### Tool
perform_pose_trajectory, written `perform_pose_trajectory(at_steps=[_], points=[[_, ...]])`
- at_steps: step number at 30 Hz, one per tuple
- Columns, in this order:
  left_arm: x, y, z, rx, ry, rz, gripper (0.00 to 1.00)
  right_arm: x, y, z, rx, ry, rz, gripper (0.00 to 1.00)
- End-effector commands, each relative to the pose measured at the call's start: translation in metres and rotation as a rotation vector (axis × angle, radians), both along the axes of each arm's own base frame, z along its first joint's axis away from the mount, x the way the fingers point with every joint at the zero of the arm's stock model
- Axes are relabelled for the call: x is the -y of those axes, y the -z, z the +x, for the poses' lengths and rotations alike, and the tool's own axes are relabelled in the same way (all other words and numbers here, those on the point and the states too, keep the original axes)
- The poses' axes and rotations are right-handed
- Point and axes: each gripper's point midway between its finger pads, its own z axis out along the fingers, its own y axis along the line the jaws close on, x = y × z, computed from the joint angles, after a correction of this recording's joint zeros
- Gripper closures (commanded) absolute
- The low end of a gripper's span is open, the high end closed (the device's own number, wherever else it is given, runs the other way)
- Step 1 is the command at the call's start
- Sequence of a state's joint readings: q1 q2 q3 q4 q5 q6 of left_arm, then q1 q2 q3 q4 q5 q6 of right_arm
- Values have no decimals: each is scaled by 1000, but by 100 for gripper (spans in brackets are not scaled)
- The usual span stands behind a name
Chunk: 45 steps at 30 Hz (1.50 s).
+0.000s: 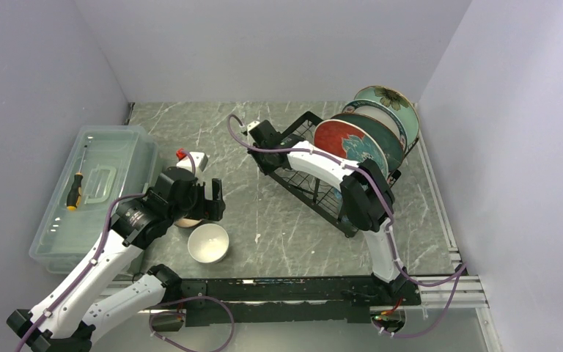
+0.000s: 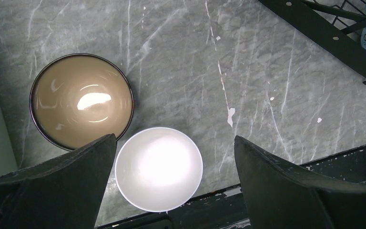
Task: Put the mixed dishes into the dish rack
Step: Move the dish rack to the center of the board.
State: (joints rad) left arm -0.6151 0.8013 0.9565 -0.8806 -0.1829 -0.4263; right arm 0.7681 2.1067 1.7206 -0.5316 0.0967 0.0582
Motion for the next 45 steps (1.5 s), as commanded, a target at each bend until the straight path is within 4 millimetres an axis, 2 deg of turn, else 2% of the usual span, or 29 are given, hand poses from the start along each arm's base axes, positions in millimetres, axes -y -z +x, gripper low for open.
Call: perform_pose_trajectory(at_steps=[1,6,10,12,23,28,35,45], points=[[-1,-5,5,34,-7,6,1,-13,-4,-1,-4,-61,24,77],[-2,-5,6,34,-12,9,1,-15,1,-10,-29,-89,41,80],[-2,-4,6,32,-15,14,1,-21,-3,-22,-41,-121,108,77],[-3,-4,7,30,-17,16,1,-27,-7,-28,-42,-140,139,76],[-8,-7,7,47,-43,19,1,-52,-2,-61,-45,-228,146,76],[-13,-7,8,49,-72,30,1,-64,-10,-78,-30,-273,140,76],[-20,-13,8,75,-108,29,1,-70,-15,-106,-27,-317,131,74],[-29,-22,6,115,-148,16,1,-70,-1,-158,-56,-340,132,74]])
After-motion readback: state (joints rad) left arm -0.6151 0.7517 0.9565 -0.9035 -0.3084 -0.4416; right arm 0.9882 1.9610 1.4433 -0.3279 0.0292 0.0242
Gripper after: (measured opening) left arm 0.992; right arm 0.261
